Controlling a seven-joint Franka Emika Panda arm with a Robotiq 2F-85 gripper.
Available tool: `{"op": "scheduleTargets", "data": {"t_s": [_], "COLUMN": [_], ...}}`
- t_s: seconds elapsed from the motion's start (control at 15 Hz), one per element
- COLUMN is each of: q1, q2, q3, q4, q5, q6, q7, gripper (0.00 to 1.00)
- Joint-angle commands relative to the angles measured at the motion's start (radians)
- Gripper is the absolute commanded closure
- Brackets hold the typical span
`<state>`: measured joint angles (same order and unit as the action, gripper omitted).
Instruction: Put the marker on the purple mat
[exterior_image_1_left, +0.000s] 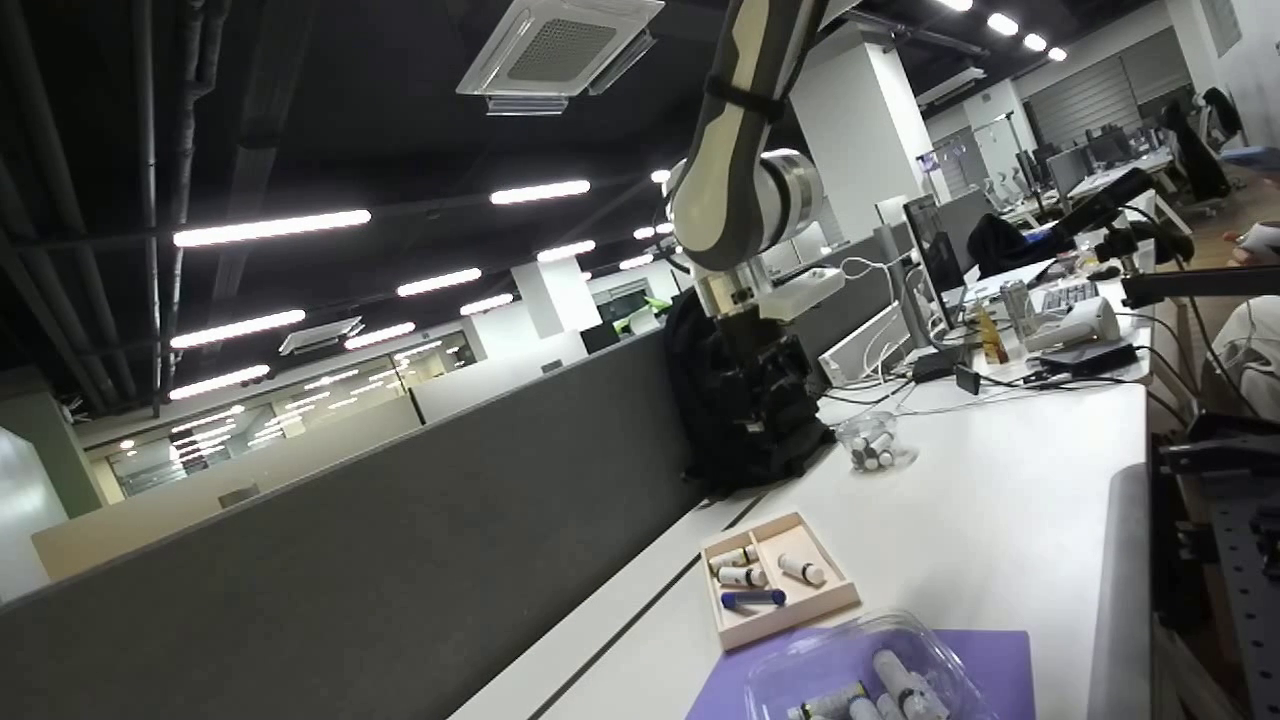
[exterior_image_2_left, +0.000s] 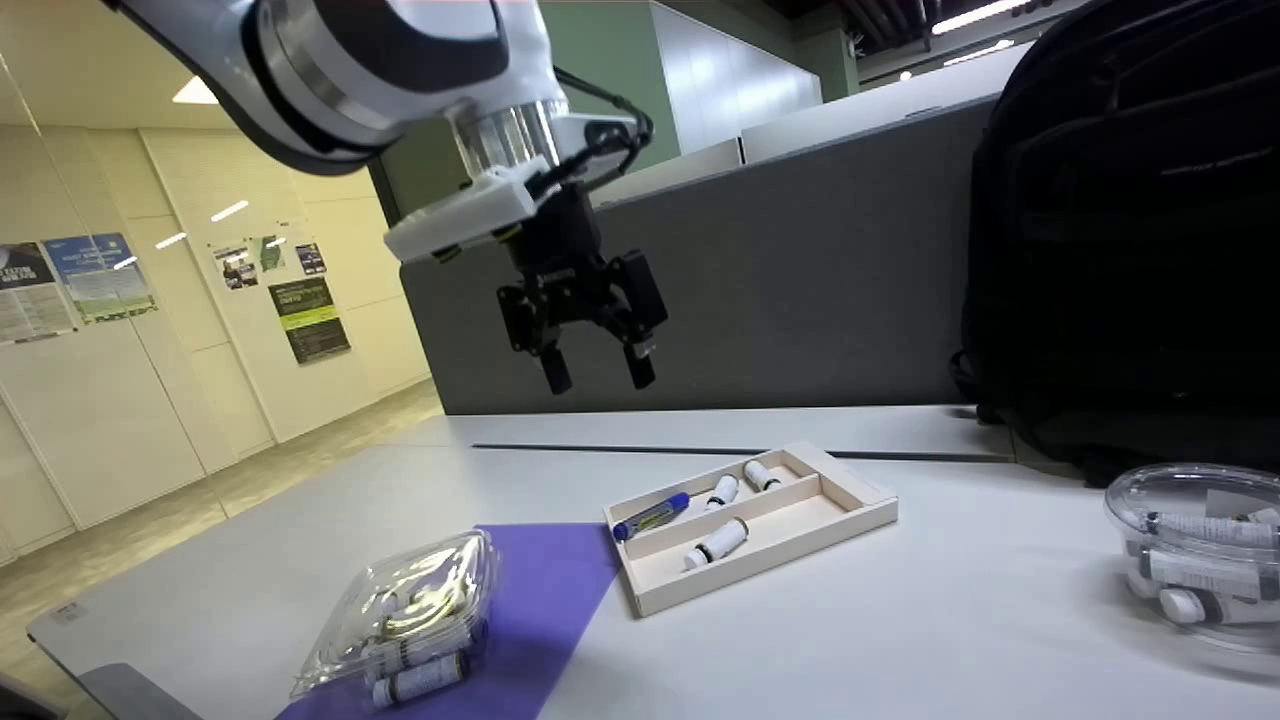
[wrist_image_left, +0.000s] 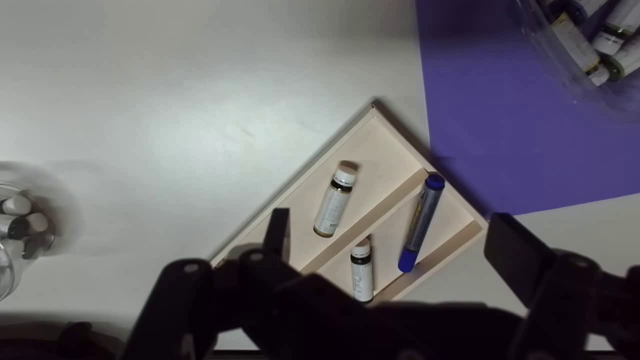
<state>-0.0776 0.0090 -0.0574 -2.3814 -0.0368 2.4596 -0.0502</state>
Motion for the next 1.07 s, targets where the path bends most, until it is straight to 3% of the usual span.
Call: {"op": "scheduleTargets", "data": {"t_s": [0.0, 0.6, 1.0], "q1": [0.009, 0.007, 0.005], "q2": [0.123, 0.116, 0.273], "q3": [0.002, 0.0, 0.032], "q4": [0.049, 0.02, 0.094], "q5": [0.04, 0.041, 0.184], "q6": [0.078, 0.08, 0.189], "q7": [0.051, 0.007, 0.001], "gripper": [0.0, 0.0, 0.0]}}
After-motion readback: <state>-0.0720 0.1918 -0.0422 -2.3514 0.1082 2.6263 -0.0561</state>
